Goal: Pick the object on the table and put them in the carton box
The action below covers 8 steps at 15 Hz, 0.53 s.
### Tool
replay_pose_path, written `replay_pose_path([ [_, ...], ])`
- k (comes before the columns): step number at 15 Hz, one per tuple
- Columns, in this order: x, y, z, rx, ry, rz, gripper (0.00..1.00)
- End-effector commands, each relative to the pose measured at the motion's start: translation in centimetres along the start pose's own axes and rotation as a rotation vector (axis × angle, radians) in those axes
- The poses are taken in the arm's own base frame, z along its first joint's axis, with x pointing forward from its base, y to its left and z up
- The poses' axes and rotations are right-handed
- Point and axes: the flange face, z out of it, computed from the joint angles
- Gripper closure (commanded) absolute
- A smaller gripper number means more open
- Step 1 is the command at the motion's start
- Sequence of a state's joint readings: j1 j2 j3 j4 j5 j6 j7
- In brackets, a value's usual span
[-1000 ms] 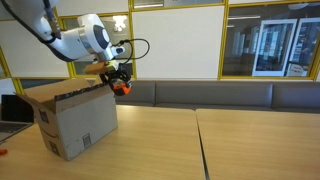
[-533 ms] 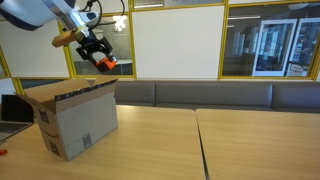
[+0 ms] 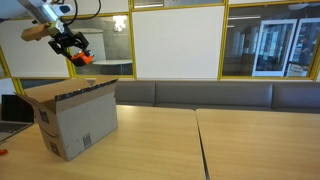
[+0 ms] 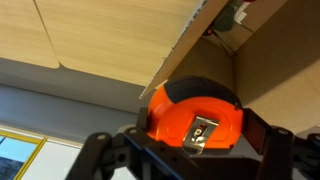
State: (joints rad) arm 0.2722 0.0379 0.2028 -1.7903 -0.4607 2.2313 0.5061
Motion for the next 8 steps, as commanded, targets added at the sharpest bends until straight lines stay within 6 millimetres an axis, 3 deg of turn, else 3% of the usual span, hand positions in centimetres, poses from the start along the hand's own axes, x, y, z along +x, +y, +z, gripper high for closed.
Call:
replay_pose_path([
  [1, 2.1, -1.7, 1.6, 0.118, 0.034, 0.009, 0.35],
  [4, 2.1, -3.0, 5.4, 0.201, -0.009, 0.025, 0.35],
  [8, 0.9, -5.0, 12.5, 0.288, -0.14, 0.036, 0.35],
])
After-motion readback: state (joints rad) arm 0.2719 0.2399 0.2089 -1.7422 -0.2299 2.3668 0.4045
